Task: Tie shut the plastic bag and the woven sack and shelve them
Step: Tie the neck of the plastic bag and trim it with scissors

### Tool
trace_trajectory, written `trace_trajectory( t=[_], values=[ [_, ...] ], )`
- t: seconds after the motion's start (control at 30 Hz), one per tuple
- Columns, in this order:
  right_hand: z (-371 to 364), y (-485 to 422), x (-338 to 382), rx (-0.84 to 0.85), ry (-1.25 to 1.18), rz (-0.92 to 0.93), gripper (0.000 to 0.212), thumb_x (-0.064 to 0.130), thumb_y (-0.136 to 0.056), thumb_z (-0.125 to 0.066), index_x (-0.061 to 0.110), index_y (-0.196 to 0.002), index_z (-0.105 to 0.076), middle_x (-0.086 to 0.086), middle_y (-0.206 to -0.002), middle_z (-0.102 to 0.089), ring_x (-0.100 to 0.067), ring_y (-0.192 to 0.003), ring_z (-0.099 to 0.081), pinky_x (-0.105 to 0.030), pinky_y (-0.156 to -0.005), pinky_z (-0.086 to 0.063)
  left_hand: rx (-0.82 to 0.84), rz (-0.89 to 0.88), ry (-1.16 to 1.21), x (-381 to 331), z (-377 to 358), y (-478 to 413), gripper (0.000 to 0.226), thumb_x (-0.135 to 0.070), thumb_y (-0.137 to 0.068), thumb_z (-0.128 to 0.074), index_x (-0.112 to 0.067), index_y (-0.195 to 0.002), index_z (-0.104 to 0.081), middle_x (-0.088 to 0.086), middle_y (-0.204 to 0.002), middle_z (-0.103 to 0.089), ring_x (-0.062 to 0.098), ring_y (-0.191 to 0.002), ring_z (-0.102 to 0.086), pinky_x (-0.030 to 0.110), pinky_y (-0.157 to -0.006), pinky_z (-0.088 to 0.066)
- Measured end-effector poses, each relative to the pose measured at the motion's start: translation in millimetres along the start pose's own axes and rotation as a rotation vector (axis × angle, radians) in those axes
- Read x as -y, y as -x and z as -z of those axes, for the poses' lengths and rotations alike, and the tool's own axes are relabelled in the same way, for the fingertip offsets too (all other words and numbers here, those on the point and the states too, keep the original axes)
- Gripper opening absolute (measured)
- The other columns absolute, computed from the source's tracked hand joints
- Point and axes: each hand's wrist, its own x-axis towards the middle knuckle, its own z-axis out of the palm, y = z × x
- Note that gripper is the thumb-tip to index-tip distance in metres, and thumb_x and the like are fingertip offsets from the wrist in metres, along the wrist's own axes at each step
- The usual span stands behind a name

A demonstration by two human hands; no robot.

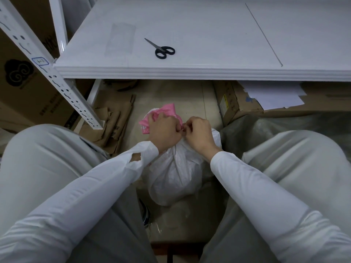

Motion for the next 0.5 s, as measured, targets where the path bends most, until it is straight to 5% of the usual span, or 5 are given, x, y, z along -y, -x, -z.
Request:
trace_trajectory(
  t=[0.23, 0.37, 0.5],
  values=[
    [30.4, -4.2, 5.1, 0.145, 0.088, 0.059, 0.015, 0.013, -0.089, -0.059, 0.008, -0.082, -0.071, -0.01, -0.084, -0.07, -0.023, -0.079, -0.063, -0.03, -0.076, -0.051, -0.07, -0.151, -0.079, -3.0, 3.8, 7.7, 0.02, -0.033, -0.087, -0.058, -0.031, -0.067, -0.057, -0.013, -0.08, -0.065, 0.016, -0.1, -0.049, 0.051, -0.112, -0.011],
    [29.8, -4.9, 8.4, 0.191, 0.235, 0.128, 0.015, 0.017, -0.087, -0.057, 0.01, -0.093, -0.069, -0.011, -0.093, -0.068, -0.03, -0.086, -0.063, -0.043, -0.08, -0.054, -0.055, -0.161, -0.098, -4.8, 5.3, 8.9, 0.014, -0.03, -0.085, -0.059, -0.027, -0.077, -0.069, -0.01, -0.082, -0.066, 0.017, -0.102, -0.05, 0.052, -0.114, -0.008],
    [33.6, -6.3, 9.8, 0.227, 0.272, 0.122, 0.015, 0.022, -0.087, -0.06, 0.012, -0.091, -0.07, -0.012, -0.094, -0.067, -0.031, -0.084, -0.063, -0.042, -0.078, -0.054, -0.062, -0.164, -0.098, -6.3, 6.8, 9.5, 0.014, -0.032, -0.085, -0.059, -0.027, -0.078, -0.07, -0.01, -0.081, -0.066, 0.016, -0.103, -0.049, 0.051, -0.115, -0.005]
  ],
)
